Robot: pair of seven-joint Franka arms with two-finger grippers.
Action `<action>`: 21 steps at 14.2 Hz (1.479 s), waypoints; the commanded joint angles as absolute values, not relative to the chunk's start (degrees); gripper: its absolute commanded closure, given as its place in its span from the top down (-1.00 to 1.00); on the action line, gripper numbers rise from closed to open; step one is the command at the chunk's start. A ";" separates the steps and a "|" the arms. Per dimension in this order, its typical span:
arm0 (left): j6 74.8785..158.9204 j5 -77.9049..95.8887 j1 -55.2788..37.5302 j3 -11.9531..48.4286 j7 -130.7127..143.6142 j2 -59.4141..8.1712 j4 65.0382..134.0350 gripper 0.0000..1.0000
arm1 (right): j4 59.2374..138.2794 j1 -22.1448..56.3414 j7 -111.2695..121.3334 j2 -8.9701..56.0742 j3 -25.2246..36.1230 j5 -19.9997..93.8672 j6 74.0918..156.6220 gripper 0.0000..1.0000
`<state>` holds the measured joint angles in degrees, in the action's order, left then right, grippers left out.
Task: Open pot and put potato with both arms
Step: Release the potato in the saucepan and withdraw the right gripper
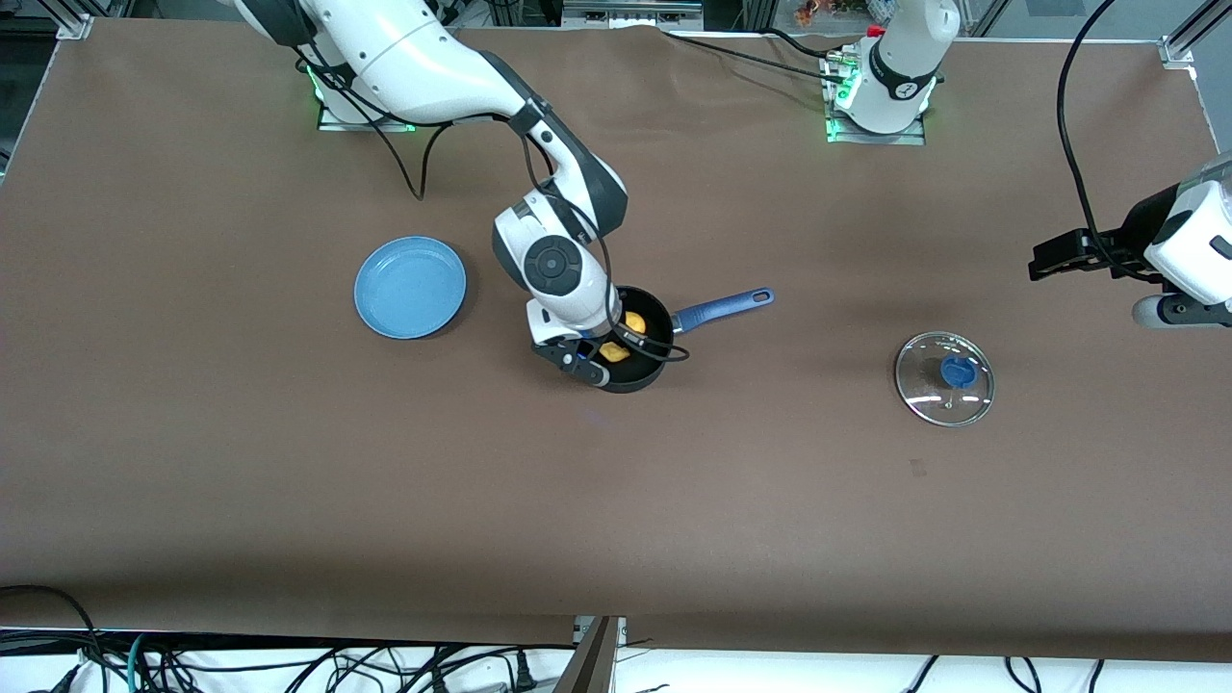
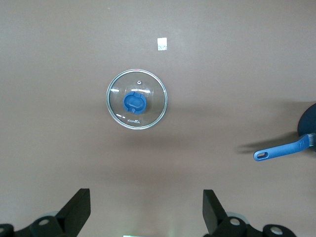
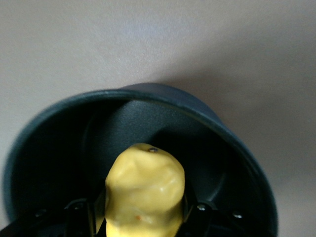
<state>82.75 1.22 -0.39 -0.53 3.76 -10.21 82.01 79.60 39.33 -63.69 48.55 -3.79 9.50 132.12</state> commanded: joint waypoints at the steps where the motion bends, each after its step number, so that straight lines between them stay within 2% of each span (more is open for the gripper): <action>1: 81.74 0.79 -0.35 -0.18 4.22 -9.93 81.21 1.00 | 77.52 40.17 -64.60 50.10 -3.25 7.21 131.92 0.69; 2: 81.65 0.79 -0.44 -0.09 4.22 -9.93 80.78 1.00 | 77.43 40.25 -64.25 49.75 -3.34 6.60 131.66 1.00; 4: 81.74 0.70 -0.44 -0.09 4.22 -10.02 80.24 1.00 | 77.17 40.17 -64.16 49.05 -3.25 6.42 130.53 1.00; 7: 81.65 0.53 -0.53 -0.09 4.31 -9.93 80.24 1.00 | 72.35 39.73 -64.16 47.82 -2.99 6.33 120.36 1.00; 9: 81.65 0.44 -0.61 -0.09 4.31 -10.02 80.24 1.00 | 69.71 39.55 -63.90 44.49 -1.86 6.24 113.94 1.00; 12: 81.74 0.18 -0.70 -0.09 4.48 -9.93 80.24 1.00 | 70.48 39.03 -59.97 37.38 1.39 5.54 107.60 1.00; 16: 81.74 0.44 -0.70 -0.09 4.48 -9.93 80.24 1.00 | 71.19 39.02 -40.93 28.94 10.87 5.54 93.28 1.00; 20: 81.74 0.62 -0.70 -0.09 4.57 -9.93 80.24 1.00 | 76.01 38.24 -24.65 21.46 20.02 6.50 89.30 1.00; 21: 81.74 0.62 -0.70 -0.09 4.66 -9.93 80.24 1.00 | 76.29 36.84 -21.48 20.40 20.13 6.94 88.77 1.00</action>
<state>82.73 1.22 -0.51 -0.17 4.04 -10.20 80.98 71.71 37.96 -27.58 24.74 18.95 5.97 89.11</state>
